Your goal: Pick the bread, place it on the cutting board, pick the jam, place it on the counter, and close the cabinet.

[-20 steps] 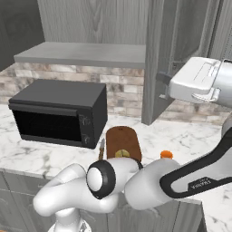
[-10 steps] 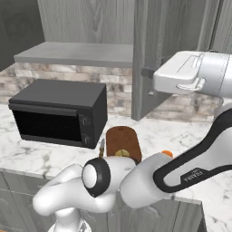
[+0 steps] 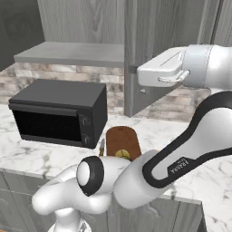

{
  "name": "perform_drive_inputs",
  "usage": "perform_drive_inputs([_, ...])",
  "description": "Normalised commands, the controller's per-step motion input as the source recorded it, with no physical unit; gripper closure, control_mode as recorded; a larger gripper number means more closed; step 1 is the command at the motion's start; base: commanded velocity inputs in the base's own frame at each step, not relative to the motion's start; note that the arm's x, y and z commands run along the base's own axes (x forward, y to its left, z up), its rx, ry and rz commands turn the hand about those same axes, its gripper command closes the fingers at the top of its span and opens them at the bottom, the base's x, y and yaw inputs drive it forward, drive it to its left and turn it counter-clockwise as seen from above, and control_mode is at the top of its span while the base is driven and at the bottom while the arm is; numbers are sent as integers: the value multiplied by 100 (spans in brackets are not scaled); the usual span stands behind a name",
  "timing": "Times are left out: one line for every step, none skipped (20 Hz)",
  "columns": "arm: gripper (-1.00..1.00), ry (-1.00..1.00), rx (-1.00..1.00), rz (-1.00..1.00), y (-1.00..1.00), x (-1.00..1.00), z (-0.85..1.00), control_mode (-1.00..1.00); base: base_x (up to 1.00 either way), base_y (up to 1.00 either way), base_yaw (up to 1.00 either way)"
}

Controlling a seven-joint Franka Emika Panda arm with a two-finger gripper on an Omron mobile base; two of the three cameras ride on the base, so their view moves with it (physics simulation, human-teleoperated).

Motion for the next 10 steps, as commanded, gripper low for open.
perform_drive_inputs([-100,-4,0,-10,41,-11,0,-100,0,0,0])
perform_drive_inputs([-100,-4,0,-10,41,-9,0,-100,0,0,0])
perform_drive_inputs([-100,-4,0,-9,40,-5,0,-100,0,0,0])
perform_drive_inputs([-100,-4,0,-9,42,0,0,-100,0,0,0])
perform_drive_inputs([-100,-4,0,-9,41,0,0,-100,0,0,0])
perform_drive_inputs([-100,-4,0,-9,41,0,0,-100,0,0,0])
perform_drive_inputs([-100,-4,0,-9,39,0,0,-100,0,0,0])
perform_drive_inputs([-100,-5,0,-9,39,0,0,-100,0,0,0])
perform_drive_inputs([-100,-7,0,-8,37,0,0,-100,0,0,0])
perform_drive_inputs([-100,-7,0,-7,36,0,0,-100,0,0,0])
